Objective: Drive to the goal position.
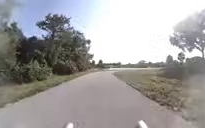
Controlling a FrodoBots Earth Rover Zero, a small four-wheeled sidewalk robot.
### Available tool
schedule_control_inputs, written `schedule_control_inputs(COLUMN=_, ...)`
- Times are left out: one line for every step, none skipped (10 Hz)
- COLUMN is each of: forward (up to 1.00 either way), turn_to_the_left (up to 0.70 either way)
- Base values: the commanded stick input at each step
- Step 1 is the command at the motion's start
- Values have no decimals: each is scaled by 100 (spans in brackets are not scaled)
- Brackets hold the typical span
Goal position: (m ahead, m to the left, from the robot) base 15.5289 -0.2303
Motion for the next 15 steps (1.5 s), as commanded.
schedule_control_inputs(forward=100, turn_to_the_left=0)
schedule_control_inputs(forward=100, turn_to_the_left=0)
schedule_control_inputs(forward=100, turn_to_the_left=0)
schedule_control_inputs(forward=100, turn_to_the_left=0)
schedule_control_inputs(forward=100, turn_to_the_left=0)
schedule_control_inputs(forward=100, turn_to_the_left=0)
schedule_control_inputs(forward=100, turn_to_the_left=0)
schedule_control_inputs(forward=100, turn_to_the_left=0)
schedule_control_inputs(forward=100, turn_to_the_left=0)
schedule_control_inputs(forward=100, turn_to_the_left=0)
schedule_control_inputs(forward=100, turn_to_the_left=0)
schedule_control_inputs(forward=100, turn_to_the_left=0)
schedule_control_inputs(forward=100, turn_to_the_left=0)
schedule_control_inputs(forward=100, turn_to_the_left=0)
schedule_control_inputs(forward=100, turn_to_the_left=0)
